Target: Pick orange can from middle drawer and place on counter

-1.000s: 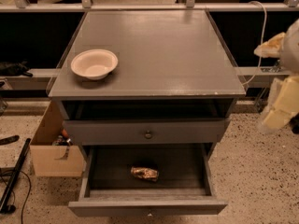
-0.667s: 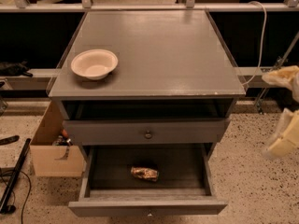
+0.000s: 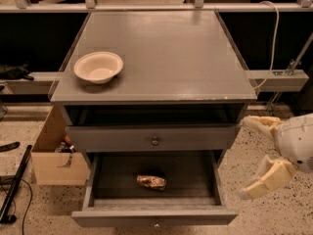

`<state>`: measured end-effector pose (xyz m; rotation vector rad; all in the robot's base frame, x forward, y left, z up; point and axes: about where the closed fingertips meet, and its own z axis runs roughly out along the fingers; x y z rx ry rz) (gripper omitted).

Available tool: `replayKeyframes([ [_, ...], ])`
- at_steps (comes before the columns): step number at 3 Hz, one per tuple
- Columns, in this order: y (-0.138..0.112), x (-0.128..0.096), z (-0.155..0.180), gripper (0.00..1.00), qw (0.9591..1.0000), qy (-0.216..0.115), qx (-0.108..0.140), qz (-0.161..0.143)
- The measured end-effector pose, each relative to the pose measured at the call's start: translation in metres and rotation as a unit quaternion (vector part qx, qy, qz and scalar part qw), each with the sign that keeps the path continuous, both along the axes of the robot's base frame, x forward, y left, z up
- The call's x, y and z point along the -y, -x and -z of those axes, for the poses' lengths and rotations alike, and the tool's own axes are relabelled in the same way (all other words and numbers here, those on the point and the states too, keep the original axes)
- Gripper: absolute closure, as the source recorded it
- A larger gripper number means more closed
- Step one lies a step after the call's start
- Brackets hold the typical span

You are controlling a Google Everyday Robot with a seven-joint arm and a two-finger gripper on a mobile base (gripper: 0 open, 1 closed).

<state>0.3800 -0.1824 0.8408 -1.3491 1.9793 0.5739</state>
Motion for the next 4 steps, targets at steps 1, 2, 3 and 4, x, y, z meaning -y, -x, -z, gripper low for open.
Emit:
replayKeyframes([
  [1, 0.000, -0.007, -0.005, 0.00, 0.9999, -0.013, 0.001, 0.000],
  [2, 0.000, -0.007, -0.005, 0.00, 0.9999, -0.013, 0.001, 0.000],
  [3, 0.000, -0.012, 0.018, 0.00, 0.9995, -0.020, -0.007, 0.023],
  [4, -0.005, -0.019, 0.068, 0.00, 0.9967, -0.024, -0.017, 0.076],
])
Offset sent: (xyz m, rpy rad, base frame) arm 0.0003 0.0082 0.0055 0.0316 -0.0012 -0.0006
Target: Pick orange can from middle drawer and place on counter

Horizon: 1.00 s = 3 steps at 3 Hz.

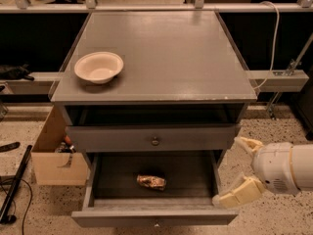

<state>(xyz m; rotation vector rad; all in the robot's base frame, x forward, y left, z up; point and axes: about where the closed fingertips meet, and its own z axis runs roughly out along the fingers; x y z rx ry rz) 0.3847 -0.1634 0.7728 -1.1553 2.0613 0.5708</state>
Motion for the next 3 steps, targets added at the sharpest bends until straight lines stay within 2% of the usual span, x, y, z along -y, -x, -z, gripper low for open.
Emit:
replayKeyframes([
  [1, -0.009, 0.000, 0.031, 0.00, 0.9994, 0.010, -0.009, 0.033],
  [2, -0.027, -0.007, 0.057, 0.00, 0.9986, 0.031, -0.020, 0.039],
  [3, -0.027, -0.007, 0.057, 0.00, 0.9986, 0.031, -0.020, 0.039],
])
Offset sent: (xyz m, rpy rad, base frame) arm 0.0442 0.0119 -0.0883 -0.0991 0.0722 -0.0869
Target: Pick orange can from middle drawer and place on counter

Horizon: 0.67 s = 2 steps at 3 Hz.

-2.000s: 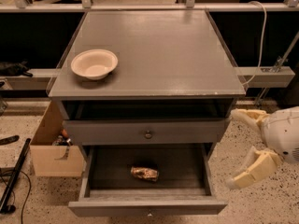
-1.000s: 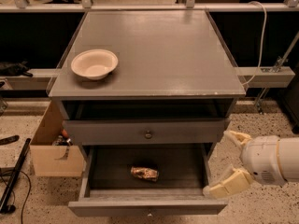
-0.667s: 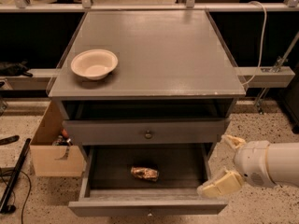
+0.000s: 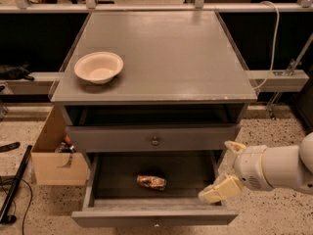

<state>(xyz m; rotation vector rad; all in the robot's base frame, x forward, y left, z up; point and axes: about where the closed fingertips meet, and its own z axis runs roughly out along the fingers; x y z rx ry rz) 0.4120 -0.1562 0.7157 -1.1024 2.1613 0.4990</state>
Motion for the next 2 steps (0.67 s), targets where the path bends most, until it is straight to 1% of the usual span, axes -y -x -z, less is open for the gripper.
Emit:
replayKeyframes([
  [1, -0.002, -0.012, 0.018, 0.00, 1.0000, 0.002, 0.003, -0.006],
  [2, -0.006, -0.036, 0.055, 0.00, 0.9998, 0.003, 0.003, -0.020],
])
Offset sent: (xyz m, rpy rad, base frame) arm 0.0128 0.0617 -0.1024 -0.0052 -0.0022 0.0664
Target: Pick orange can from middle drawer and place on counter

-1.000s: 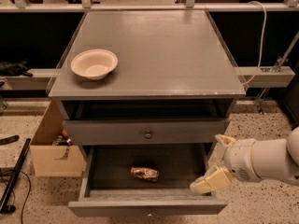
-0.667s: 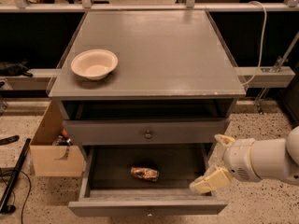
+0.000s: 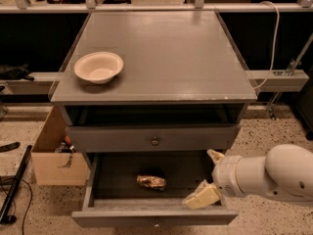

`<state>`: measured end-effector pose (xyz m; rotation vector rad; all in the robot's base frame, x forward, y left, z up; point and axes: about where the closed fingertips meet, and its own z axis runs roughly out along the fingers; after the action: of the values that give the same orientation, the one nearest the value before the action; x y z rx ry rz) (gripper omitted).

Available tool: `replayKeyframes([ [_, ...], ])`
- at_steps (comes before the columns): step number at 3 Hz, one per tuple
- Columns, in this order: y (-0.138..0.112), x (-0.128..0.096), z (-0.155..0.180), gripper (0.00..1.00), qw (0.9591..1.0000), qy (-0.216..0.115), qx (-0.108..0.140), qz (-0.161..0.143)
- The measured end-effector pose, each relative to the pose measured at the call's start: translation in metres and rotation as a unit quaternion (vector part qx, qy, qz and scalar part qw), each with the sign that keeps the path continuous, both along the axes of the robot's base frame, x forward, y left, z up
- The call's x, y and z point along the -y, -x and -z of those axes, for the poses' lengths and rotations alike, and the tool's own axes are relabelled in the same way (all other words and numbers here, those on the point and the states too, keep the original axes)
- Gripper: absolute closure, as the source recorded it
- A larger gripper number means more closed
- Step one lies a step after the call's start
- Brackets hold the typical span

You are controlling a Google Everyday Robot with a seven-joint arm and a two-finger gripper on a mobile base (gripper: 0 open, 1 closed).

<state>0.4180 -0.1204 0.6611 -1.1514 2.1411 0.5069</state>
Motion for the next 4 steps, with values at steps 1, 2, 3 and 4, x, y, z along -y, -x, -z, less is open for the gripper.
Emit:
replayKeyframes([
  [1, -0.007, -0.020, 0.048, 0.00, 0.9998, 0.011, -0.009, -0.013],
  [2, -0.023, -0.047, 0.101, 0.00, 0.9990, 0.027, -0.024, -0.025],
  [3, -0.028, -0.052, 0.109, 0.00, 0.9990, 0.026, -0.025, -0.026],
  [4, -0.046, -0.070, 0.138, 0.00, 0.9986, 0.022, -0.025, -0.041],
])
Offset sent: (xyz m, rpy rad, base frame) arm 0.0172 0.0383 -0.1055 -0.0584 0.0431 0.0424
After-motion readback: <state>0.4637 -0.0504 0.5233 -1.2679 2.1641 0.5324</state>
